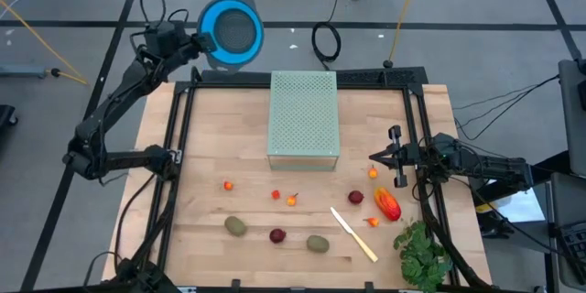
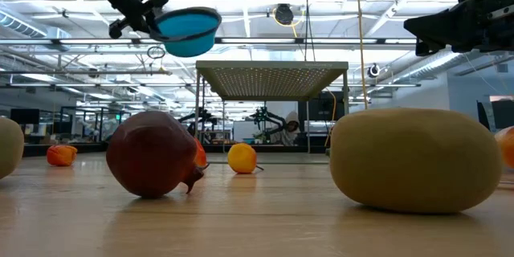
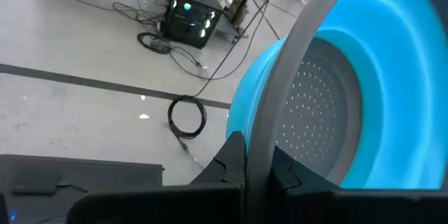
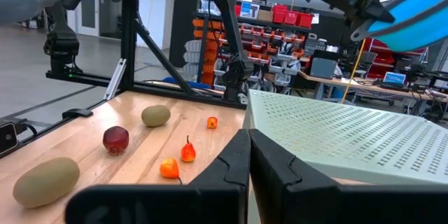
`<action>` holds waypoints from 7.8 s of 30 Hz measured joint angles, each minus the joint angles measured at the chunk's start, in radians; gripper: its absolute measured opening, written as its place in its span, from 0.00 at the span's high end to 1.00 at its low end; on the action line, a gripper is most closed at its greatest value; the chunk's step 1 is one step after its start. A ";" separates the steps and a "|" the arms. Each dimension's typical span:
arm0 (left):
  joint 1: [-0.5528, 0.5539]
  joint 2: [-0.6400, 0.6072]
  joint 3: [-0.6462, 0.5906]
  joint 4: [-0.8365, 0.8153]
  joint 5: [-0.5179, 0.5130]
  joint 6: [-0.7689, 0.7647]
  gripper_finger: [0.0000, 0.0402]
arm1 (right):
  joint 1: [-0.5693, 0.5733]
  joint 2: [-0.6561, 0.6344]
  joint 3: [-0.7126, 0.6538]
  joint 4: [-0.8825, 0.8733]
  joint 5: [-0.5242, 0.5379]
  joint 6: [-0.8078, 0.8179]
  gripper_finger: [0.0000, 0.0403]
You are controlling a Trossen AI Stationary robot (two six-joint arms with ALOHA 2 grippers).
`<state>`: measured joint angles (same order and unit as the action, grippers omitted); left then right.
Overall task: Pick & Place Fruit
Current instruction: Put the blue strainer bowl on the shelf
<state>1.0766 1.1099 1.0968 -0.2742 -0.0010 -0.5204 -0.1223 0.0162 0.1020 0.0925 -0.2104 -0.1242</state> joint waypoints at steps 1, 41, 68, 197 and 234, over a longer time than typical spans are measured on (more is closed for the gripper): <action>0.000 0.000 0.000 -0.001 0.000 0.002 0.99 | 0.000 0.000 0.000 0.000 0.000 0.000 1.00; 0.000 0.001 0.000 0.224 0.514 -0.170 0.99 | 0.000 0.000 0.000 0.000 0.000 0.000 1.00; -0.012 0.001 0.000 0.225 0.708 -0.353 0.99 | 0.000 0.000 0.000 0.000 0.000 0.000 1.00; -0.493 0.475 0.651 -0.495 0.212 -0.628 1.00 | 0.000 0.000 0.000 0.000 0.000 0.000 1.00; -0.597 0.567 0.650 -0.447 -0.087 -0.653 1.00 | 0.000 0.000 0.000 0.000 0.000 0.000 1.00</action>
<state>0.4794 1.6770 1.7466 -0.7209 -0.0875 -1.1736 -0.1224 0.0165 0.1020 0.0923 -0.2104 -0.1242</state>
